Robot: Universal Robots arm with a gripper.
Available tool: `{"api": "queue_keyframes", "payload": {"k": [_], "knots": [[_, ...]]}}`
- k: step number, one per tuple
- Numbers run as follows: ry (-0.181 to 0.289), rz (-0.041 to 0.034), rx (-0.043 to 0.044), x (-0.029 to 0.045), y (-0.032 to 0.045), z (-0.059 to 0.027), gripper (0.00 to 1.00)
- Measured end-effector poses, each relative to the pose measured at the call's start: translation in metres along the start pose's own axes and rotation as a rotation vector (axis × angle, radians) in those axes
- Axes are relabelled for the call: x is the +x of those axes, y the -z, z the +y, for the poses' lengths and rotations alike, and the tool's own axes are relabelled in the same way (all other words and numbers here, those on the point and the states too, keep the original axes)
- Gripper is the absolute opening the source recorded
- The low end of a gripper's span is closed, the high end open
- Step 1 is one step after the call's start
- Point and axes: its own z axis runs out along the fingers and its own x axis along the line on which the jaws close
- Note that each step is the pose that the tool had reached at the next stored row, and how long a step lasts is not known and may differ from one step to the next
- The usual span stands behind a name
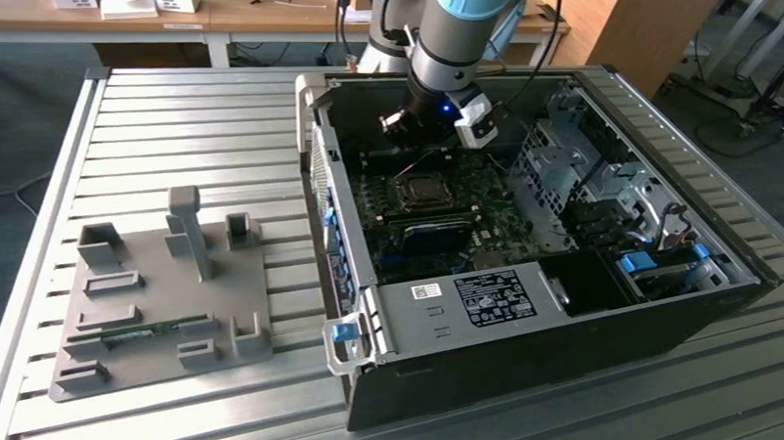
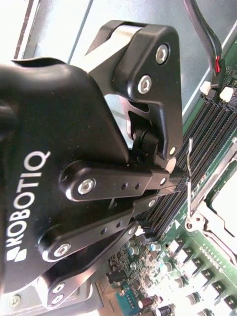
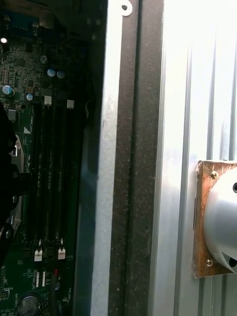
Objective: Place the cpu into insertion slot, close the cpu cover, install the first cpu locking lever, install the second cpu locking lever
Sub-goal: 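Install the first cpu locking lever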
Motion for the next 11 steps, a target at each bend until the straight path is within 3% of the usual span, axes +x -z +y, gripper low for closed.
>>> {"api": "queue_keyframes", "payload": {"k": [11], "knots": [[0.000,0.0002,0.0002,-0.0008,-0.0008,0.0013,0.11]]}}
